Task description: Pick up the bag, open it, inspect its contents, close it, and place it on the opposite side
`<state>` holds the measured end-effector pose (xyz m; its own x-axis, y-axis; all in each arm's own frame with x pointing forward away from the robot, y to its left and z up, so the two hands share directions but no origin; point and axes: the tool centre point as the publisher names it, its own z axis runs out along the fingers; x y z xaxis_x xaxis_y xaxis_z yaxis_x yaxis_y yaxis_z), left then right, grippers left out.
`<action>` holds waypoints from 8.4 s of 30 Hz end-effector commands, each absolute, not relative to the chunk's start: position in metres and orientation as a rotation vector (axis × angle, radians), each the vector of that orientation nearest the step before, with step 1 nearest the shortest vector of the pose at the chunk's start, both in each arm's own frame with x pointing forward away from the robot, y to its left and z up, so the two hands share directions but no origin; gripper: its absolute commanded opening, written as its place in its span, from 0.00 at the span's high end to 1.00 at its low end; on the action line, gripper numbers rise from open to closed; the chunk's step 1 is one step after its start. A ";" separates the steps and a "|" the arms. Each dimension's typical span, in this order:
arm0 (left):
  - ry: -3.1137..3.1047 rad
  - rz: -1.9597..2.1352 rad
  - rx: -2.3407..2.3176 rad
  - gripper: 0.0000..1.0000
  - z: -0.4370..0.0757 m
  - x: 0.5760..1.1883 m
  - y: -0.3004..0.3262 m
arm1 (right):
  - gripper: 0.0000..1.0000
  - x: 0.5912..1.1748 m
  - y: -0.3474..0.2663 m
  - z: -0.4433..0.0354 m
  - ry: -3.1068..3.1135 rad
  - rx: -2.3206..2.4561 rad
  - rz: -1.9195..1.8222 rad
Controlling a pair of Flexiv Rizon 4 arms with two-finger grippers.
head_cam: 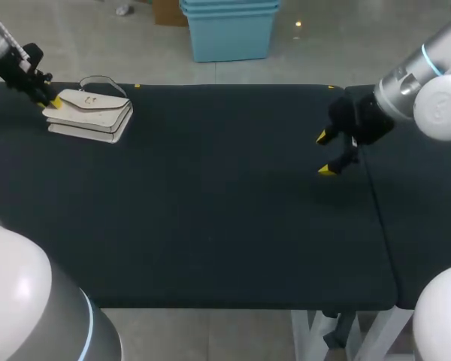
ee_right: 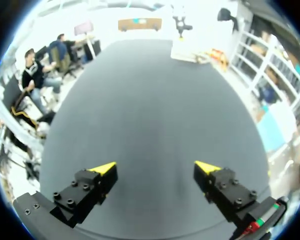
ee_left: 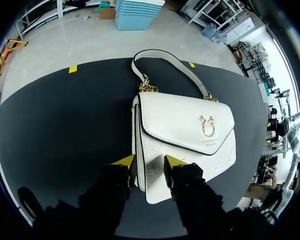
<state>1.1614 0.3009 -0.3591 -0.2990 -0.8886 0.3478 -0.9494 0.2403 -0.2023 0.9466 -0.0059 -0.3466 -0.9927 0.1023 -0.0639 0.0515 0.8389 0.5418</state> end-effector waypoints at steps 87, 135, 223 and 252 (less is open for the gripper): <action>-1.979 0.268 0.905 0.71 -0.350 1.042 0.157 | 0.00 0.948 -0.006 -0.347 2.927 0.121 0.861; -1.835 0.604 1.521 0.56 -0.357 0.962 0.090 | 0.00 0.948 -0.006 -0.347 2.927 0.121 0.861; -1.820 0.794 1.602 1.00 -0.376 0.968 -0.119 | 0.00 0.948 -0.006 -0.347 2.927 0.121 0.861; -1.749 0.854 1.623 0.00 -0.361 0.963 -0.114 | 0.00 0.948 -0.006 -0.347 2.927 0.121 0.861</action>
<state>0.9630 -0.1177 -0.3627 -0.0712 -0.6185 0.7826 -0.9975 0.0445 -0.0555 0.9467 -0.0058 -0.3466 -0.9927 0.1023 -0.0635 0.0518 0.8392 0.5413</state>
